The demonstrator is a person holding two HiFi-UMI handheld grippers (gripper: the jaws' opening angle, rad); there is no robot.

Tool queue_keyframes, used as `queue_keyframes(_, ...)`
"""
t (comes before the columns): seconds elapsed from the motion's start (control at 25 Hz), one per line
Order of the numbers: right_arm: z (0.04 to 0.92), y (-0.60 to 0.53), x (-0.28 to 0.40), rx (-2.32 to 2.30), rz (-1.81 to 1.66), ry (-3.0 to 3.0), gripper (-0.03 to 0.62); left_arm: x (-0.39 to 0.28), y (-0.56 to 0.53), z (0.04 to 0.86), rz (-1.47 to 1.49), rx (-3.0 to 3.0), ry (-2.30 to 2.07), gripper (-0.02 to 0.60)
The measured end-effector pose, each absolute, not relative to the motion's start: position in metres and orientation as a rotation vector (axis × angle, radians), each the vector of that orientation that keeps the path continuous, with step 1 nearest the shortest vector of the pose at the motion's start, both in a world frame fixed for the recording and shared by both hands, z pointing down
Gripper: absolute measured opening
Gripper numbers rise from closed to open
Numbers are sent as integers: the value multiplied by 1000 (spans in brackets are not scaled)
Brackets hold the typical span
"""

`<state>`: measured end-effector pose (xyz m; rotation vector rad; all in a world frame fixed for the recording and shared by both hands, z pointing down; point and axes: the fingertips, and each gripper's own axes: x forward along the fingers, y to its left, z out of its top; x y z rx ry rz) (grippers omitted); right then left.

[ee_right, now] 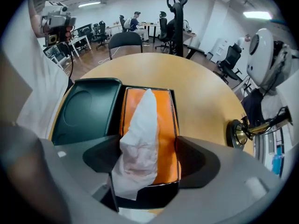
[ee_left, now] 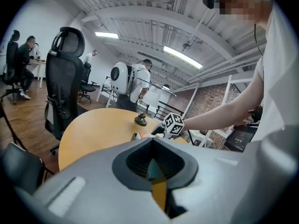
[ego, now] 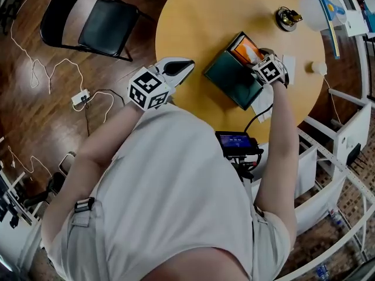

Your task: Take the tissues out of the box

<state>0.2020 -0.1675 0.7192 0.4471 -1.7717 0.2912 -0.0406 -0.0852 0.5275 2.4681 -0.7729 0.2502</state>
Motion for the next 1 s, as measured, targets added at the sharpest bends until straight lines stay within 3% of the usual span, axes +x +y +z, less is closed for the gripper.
queue_keyframes(0.08,724,-167,204,434,312,-1753,377,-46,-83,529,254,2462,-786,0)
queue_keyframes(0.24,723,-168,202,422,334,-1727,351,-49,-76,530,264,2456,-796,0)
queue_keyframes(0.56,713,-167,200,461,292,-1718,229,-36,-71,519,276,2503,-746,0)
queue_keyframes(1.0,625,-150,242,723,179,-1716,227,-5,-55,505,285,2583,-561,0)
